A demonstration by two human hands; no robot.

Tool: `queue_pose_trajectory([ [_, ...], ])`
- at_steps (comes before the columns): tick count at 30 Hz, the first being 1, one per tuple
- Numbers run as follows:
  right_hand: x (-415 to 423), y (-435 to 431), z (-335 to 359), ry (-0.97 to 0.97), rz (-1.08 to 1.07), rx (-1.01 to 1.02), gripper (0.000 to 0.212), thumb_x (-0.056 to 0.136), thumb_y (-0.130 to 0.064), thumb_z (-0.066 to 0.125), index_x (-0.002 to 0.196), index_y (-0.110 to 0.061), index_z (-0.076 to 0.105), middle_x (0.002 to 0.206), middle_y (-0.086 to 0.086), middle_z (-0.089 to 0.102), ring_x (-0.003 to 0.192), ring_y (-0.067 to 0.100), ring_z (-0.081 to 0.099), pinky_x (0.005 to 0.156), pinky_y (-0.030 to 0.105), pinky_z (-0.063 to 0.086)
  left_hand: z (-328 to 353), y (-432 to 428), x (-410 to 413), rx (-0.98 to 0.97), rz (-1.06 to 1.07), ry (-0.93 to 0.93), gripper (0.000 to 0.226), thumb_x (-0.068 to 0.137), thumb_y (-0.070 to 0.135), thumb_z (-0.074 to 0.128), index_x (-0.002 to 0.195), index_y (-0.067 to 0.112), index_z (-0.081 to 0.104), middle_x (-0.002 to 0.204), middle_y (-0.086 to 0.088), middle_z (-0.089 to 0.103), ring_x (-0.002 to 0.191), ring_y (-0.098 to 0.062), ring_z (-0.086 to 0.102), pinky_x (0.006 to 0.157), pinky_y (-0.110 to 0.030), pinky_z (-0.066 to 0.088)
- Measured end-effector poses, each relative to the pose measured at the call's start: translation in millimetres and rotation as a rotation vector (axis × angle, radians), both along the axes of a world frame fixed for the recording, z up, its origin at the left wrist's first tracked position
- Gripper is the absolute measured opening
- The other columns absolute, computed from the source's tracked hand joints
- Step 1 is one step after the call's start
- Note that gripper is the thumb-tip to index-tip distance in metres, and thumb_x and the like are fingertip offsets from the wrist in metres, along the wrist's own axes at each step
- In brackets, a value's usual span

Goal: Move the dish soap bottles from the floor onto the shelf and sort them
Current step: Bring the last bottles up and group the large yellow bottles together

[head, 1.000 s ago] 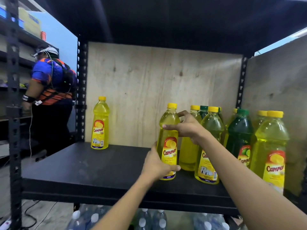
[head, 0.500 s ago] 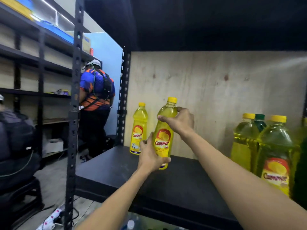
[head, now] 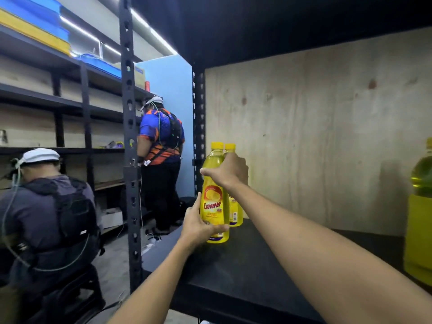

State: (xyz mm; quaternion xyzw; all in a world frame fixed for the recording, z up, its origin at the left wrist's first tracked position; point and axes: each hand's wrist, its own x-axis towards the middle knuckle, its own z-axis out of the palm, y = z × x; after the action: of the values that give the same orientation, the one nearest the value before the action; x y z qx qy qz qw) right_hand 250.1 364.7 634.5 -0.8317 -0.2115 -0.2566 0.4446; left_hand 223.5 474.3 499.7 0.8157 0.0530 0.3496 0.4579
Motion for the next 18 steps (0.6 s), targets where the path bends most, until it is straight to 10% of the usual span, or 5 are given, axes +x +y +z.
queue_pose_trajectory([
  [10, -3, 13, -5, -0.018, -0.075, 0.008, 0.072, 0.065, -0.057, 0.079, 0.119, -0.012, 0.061, 0.119, 0.012, 0.064, 0.11, 0.033, 0.061, 0.082, 0.034, 0.049, 3, 8, -11, -0.161, -0.281, 0.067, 0.108, 0.059, 0.009, 0.094, 0.146, 0.035, 0.035, 0.11, 0.01, 0.074, 0.097, -0.005, 0.072, 0.077, -0.023, 0.058],
  [18, 2, -5, -10, 0.068, -0.041, 0.056, 0.082, 0.059, -0.059, 0.081, 0.126, -0.019, 0.055, 0.123, 0.01, 0.06, 0.115, 0.032, 0.056, 0.085, 0.037, 0.049, -3, -5, -2, -0.075, -0.224, 0.085, 0.095, 0.048, 0.032, 0.098, 0.129, 0.034, 0.049, 0.11, 0.005, 0.072, 0.099, -0.012, 0.071, 0.089, -0.04, 0.059],
])
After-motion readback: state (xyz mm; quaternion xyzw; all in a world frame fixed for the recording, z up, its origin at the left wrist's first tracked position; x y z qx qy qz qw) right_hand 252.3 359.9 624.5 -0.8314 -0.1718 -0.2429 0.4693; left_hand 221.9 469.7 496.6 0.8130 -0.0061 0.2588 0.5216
